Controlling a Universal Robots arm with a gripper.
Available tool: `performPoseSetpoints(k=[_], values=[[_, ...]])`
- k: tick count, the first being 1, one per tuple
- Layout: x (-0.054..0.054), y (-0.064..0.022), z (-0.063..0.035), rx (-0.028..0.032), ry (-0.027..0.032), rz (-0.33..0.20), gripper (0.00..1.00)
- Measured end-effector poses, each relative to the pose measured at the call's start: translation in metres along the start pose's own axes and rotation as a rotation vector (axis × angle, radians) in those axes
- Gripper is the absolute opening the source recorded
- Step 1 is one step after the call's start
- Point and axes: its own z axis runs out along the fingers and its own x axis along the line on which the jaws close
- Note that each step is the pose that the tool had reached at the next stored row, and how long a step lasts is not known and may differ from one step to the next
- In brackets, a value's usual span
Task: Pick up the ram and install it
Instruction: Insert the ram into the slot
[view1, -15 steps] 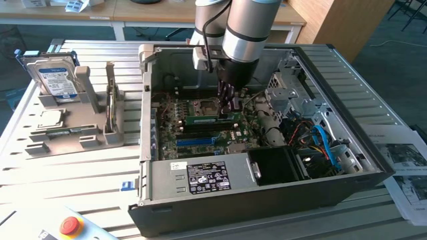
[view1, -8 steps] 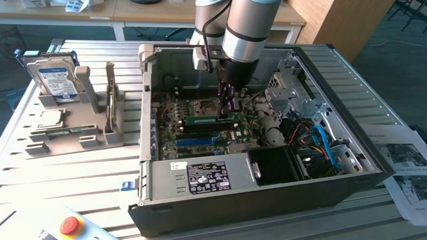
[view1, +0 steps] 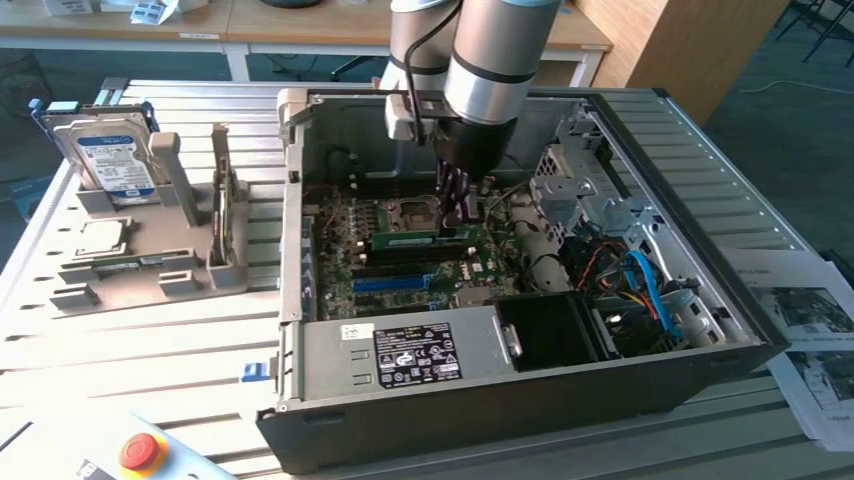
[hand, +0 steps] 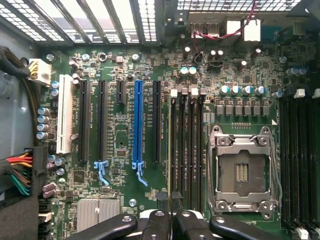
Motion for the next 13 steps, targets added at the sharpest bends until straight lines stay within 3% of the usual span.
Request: performPoseSetpoints(k=[6,13], values=[[-0.0019,0.0001,0.0006,0.0006,-0.0005,0.006,0.12],[-0.0025,0.0009,0.0076,0.0065,-0.0008,0.006,0.12]])
